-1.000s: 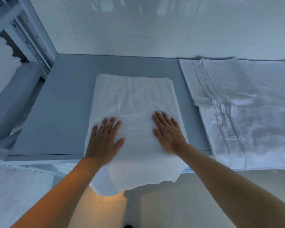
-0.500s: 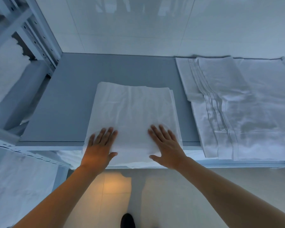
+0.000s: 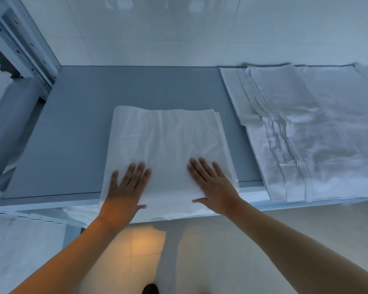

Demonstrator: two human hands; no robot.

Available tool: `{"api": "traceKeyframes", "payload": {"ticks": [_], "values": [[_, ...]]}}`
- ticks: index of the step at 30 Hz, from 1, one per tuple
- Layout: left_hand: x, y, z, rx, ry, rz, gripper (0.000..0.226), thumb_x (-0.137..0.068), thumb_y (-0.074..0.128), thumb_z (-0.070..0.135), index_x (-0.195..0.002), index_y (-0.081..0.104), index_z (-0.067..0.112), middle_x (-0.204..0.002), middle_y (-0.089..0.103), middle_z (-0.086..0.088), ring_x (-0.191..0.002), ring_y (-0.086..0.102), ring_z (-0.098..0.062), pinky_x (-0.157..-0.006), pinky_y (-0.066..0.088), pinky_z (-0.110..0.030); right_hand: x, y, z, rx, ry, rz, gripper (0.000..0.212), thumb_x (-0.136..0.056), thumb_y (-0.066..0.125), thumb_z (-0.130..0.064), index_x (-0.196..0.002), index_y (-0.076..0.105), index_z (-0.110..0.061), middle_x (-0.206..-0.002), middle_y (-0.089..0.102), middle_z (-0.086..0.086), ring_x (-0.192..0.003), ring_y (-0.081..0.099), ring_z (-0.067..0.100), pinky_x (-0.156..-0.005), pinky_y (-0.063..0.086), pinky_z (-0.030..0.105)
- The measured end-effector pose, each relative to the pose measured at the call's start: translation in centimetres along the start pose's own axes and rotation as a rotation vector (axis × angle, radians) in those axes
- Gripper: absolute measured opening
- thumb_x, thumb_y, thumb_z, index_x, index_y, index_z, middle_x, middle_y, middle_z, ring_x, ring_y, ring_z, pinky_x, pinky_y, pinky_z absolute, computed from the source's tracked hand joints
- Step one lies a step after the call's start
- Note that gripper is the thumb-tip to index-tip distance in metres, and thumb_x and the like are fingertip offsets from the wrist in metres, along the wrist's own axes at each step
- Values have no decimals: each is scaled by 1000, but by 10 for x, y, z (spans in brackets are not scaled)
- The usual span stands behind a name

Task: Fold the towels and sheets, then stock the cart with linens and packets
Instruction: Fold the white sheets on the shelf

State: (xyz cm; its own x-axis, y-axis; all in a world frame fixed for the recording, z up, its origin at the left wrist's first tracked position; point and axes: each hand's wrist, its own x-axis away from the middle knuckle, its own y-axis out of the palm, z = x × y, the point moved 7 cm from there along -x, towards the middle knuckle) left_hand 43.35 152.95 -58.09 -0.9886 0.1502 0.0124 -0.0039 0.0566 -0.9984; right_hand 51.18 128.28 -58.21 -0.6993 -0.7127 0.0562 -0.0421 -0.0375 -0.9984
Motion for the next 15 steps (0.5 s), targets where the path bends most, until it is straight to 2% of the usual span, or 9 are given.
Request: {"api": "traceKeyframes", "payload": {"ticks": [3, 6, 7, 9, 10, 11, 12, 13, 15], "values": [[10, 2, 3, 18, -26, -27, 123, -60, 98, 35, -160, 28, 17, -164, 35, -10, -147, 41, -33, -112, 35, -65, 7, -8, -12, 35, 12, 2, 114, -74, 86, -46, -163, 24, -12, -171, 16, 8, -156, 20, 33, -121, 30, 56], [15, 3, 1, -17, -28, -138, 100, -96, 68, 26, -162, -7, 29, -168, -12, 3, -159, 8, -20, -123, 14, -52, 14, -22, -23, 32, 7, 33, 102, -60, 95, -18, -152, 49, -10, -160, 42, 9, -143, 46, 32, -107, 50, 49], [16, -4, -3, -17, -31, -188, 91, -101, 58, 28, -162, -9, 32, -167, -18, 8, -159, 2, -15, -125, 10, -46, 15, -29, -25, 33, -3, 61, 96, -54, 96, -13, -142, 60, -10, -151, 54, 8, -134, 57, 30, -97, 58, 44], [16, -33, -6, 61, -10, -165, 80, -96, 67, 33, -161, 21, 38, -170, 11, 13, -155, 23, -10, -122, 25, -39, 13, -50, -27, 15, -6, 100, 81, -43, 98, -7, -121, 75, -11, -129, 72, 6, -111, 73, 26, -72, 63, 34], [13, -58, -8, 76, 14, -104, 81, -80, 85, 33, -151, 46, 36, -161, 41, 11, -141, 50, -13, -110, 44, -39, 9, -61, -27, -9, 10, 92, 73, -43, 95, -4, -114, 77, -12, -119, 76, 4, -100, 75, 26, -63, 62, 32], [9, -77, -13, 101, 23, -78, 82, -57, 99, 29, -132, 67, 30, -137, 67, 5, -113, 71, -18, -88, 59, -39, 1, -74, -25, -37, 45, 58, 65, -50, 91, -3, -113, 74, -13, -112, 76, 2, -94, 75, 27, -59, 59, 32], [4, -97, -21, 99, 16, -29, 82, -38, 105, 22, -115, 77, 25, -113, 77, 1, -86, 78, -24, -68, 62, -37, -9, -90, -22, -49, 87, 27, 58, -61, 85, -4, -116, 71, -15, -108, 75, 1, -91, 73, 28, -61, 56, 33], [-1, -115, -33, 106, -5, 9, 80, -33, 105, 16, -108, 80, 22, -101, 79, 0, -73, 77, -26, -58, 61, -37, -21, -108, -18, -38, 125, 30, 53, -70, 78, -7, -121, 67, -17, -106, 73, 1, -91, 71, 29, -64, 54, 35], [-20, -153, -54, 130, -62, 32, 73, -43, 102, 11, -112, 79, 19, -99, 79, -2, -74, 77, -29, -56, 60, -39, -49, -156, -11, 0, 170, 107, 48, -79, 70, -11, -125, 64, -21, -104, 70, 1, -94, 68, 30, -70, 51, 37]]}}
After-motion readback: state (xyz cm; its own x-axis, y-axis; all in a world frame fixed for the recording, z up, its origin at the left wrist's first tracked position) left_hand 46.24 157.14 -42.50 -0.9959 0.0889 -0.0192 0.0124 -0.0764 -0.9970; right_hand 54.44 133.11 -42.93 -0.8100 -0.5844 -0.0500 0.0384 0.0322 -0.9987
